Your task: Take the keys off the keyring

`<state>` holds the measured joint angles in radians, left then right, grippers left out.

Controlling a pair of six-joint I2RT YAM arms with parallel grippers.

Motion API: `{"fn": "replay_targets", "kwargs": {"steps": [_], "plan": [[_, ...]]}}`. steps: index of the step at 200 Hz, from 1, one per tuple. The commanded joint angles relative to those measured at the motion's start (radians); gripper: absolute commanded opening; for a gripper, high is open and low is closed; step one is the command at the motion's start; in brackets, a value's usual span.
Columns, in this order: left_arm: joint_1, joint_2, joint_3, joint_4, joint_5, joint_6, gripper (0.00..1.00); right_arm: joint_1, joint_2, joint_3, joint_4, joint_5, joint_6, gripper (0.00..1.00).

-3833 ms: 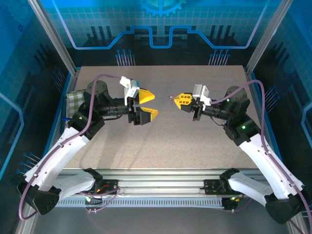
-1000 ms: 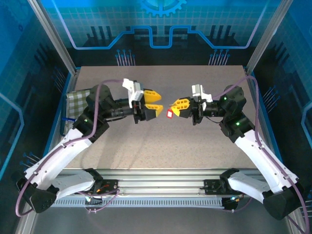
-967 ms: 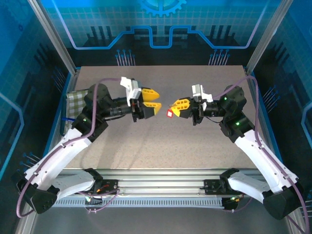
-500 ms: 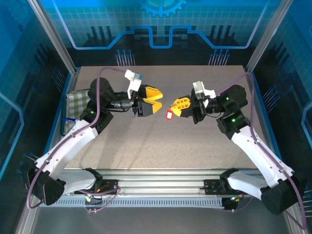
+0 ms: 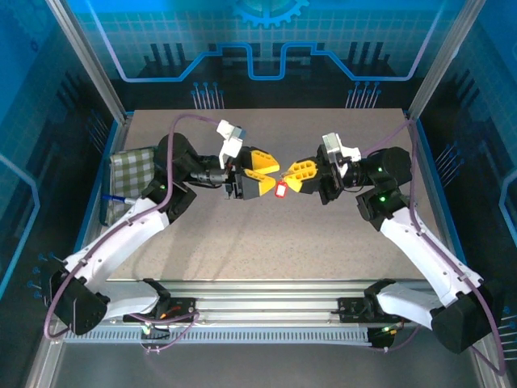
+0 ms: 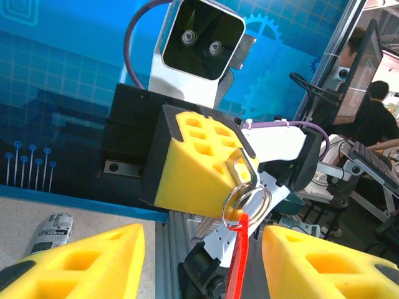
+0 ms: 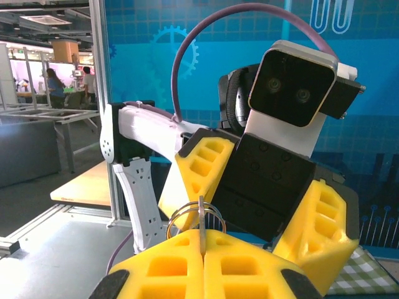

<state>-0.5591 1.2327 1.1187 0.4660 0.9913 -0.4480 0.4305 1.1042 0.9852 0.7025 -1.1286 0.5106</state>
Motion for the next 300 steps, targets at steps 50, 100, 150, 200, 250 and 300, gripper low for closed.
{"fn": "replay_targets", "kwargs": {"steps": [50, 100, 150, 200, 250, 300], "plan": [[-0.018, 0.064, -0.011, 0.207, 0.009, -0.117, 0.51, -0.01, 0.014, -0.011, 0.114, 0.026, 0.052, 0.0], [-0.021, 0.079, -0.014, 0.264, 0.008, -0.163, 0.55, -0.006, 0.014, -0.017, 0.117, 0.023, 0.056, 0.0], [0.005, 0.012, -0.051, 0.19, -0.043, -0.103, 0.5, -0.013, -0.008, -0.017, 0.052, 0.029, 0.009, 0.0], [0.009, 0.028, -0.057, 0.281, -0.01, -0.184, 0.53, -0.012, 0.029, -0.031, 0.232, 0.029, 0.136, 0.0], [0.008, 0.093, -0.053, 0.511, 0.021, -0.364, 0.66, -0.009, 0.115, -0.013, 0.473, 0.012, 0.323, 0.0], [0.009, 0.12, -0.043, 0.577, 0.053, -0.431, 0.51, -0.007, 0.093, -0.021, 0.404, 0.035, 0.259, 0.0]]}}
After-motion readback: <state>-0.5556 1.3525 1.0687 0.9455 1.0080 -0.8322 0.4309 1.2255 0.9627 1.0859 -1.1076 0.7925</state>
